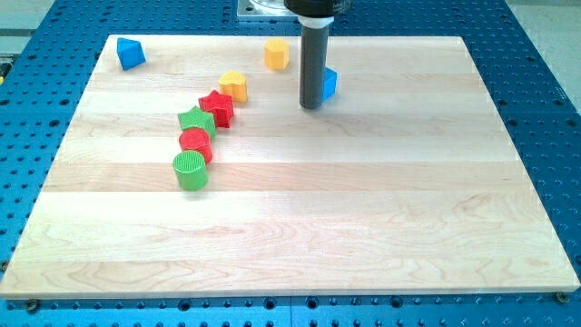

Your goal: Move the yellow heart towards the top right corner

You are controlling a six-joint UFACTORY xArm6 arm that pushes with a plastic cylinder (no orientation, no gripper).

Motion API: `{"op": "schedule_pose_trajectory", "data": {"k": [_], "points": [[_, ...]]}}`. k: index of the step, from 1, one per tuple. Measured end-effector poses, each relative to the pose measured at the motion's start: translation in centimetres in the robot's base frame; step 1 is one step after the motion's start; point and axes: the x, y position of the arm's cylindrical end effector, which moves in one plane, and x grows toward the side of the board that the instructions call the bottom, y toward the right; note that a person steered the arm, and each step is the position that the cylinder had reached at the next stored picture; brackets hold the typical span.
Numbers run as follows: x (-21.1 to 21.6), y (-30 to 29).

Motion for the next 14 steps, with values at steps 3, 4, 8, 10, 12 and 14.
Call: {"op": "schedule_pose_trajectory", "data": {"k": [3, 4, 8, 10, 12, 14], "points": [[-6.5, -3.1], [-7.3, 1.9], [-0.5, 4.0], [2.0, -6.5], [-1.2, -15.9], [-5.6, -12.6]]}}
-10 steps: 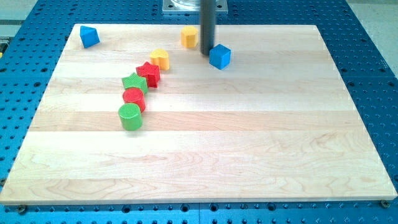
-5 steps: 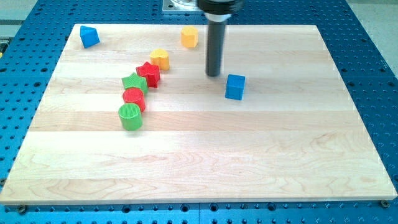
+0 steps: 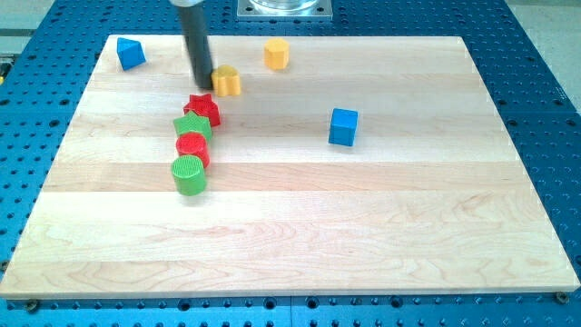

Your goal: Move the yellow heart towards the top right corner

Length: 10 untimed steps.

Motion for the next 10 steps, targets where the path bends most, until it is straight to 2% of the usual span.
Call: {"op": "schedule_pose_trajectory", "data": {"k": [1, 2, 3, 5, 6, 8, 9, 10], "points": [[0.3, 8.9], [2.8, 5.1], [5.7, 8.0], [-0.2, 17.7], [0.2, 16.5], [-2.7, 16.8], [-4.0, 18.5], [-5.9, 23.2]]}}
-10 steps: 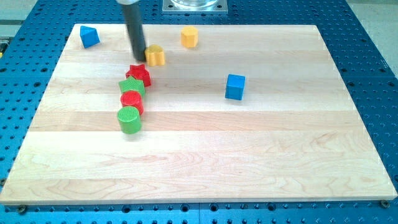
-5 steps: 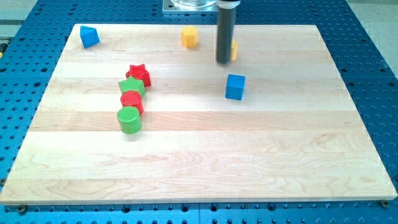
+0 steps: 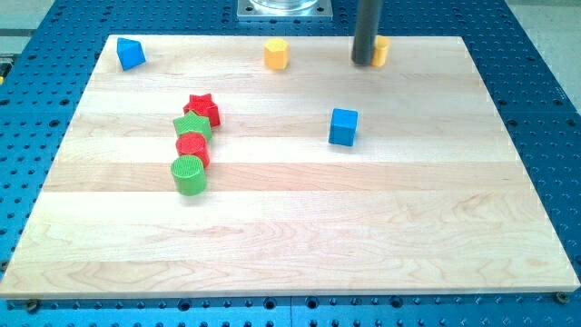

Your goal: Move the yellow heart towards the top right corner

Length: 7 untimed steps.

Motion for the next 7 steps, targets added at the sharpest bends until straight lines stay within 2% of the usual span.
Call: {"op": "schedule_pose_trajectory", "data": {"k": [2, 3, 6, 7], "points": [[0.9, -0.3], [0.1, -0.9], [0.9, 2.7], [5.9, 0.6]]}}
